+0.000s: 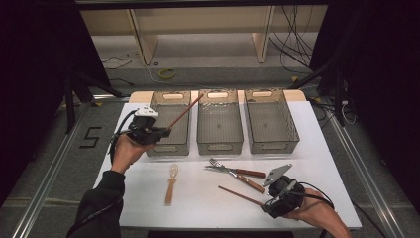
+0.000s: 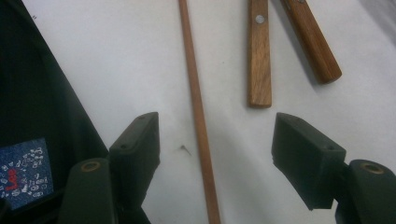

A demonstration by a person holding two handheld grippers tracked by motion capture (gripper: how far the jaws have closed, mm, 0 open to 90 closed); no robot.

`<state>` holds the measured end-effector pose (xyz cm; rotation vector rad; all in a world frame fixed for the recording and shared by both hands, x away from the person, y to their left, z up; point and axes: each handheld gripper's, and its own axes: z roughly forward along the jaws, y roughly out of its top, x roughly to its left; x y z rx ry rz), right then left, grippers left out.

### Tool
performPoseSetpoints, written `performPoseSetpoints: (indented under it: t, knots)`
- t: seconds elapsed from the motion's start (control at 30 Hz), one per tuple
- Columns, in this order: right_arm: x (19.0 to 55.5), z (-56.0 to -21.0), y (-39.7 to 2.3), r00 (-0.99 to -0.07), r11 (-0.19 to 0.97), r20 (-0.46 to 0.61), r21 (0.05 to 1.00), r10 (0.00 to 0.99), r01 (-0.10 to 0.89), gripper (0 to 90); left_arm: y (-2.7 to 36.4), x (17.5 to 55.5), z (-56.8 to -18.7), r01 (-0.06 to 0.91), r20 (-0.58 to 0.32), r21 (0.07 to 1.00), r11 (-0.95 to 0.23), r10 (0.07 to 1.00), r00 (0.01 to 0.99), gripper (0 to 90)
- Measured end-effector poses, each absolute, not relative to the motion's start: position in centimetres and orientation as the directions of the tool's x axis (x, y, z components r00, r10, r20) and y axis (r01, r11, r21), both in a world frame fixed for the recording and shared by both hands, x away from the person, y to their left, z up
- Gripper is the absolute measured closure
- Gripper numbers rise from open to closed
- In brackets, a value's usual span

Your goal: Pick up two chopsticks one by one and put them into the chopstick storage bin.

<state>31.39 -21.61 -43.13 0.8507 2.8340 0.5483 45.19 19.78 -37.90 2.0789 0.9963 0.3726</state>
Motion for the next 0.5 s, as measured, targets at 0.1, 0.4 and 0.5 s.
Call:
performPoseSetpoints:
  t: [0.1,0.4,0.5]
  knots:
    - [31.4,-43.3,-21.8,-0.834,0.777,-0.021,0.378,0.551,0.504,33.3,20.1,46.2,-38.0,0.548,-0.078,0.752,-0.367,0.775,0.627,84.2]
    - [31.3,-43.3,-22.0,-0.833,0.775,-0.018,0.378,0.553,0.507,33.3,21.5,49.1,-39.0,0.608,-0.106,0.734,-0.303,0.833,0.543,84.2]
    - [31.3,-43.3,-22.1,-0.830,0.774,-0.022,0.377,0.557,0.509,33.3,22.0,49.8,-39.5,0.623,-0.111,0.728,-0.286,0.848,0.518,84.1]
